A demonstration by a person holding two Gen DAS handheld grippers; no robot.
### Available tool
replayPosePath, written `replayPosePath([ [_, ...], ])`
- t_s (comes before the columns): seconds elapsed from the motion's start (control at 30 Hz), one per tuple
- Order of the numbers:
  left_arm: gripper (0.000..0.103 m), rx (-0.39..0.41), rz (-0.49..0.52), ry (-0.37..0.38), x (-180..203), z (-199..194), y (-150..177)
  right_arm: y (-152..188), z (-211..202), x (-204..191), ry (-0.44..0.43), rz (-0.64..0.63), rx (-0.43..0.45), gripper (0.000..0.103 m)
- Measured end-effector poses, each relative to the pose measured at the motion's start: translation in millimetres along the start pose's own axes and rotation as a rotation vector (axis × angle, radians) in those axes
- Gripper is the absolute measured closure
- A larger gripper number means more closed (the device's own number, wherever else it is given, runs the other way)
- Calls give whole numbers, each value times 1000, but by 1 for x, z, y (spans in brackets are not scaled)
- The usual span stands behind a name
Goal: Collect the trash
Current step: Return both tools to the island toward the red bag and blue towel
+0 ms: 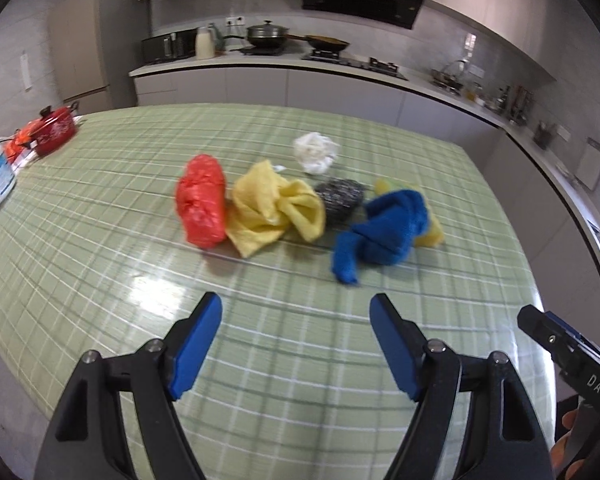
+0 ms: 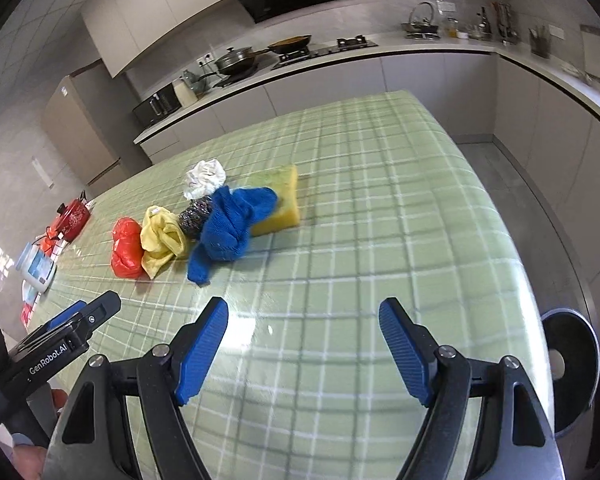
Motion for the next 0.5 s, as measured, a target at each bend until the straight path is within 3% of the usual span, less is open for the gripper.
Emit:
replayPosePath([
  [0.23,25,18,-11,-56,-18,9,-19,-21,23,-10,-55,-14,1,23],
  [0.5,25,12,-17,-55,-42,28,-37,-36,51,-25,-60,-8,-21,23],
])
Point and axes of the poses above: each gripper's, at about its wrist camera, not at the fingertips, and z roughly the way its jaws point, x to its right, y to its underside, the point moved 2 cm from there along z, roughly the way its jaws point, and after that the axes turned 3 degrees about z, right-handed, at the moved point
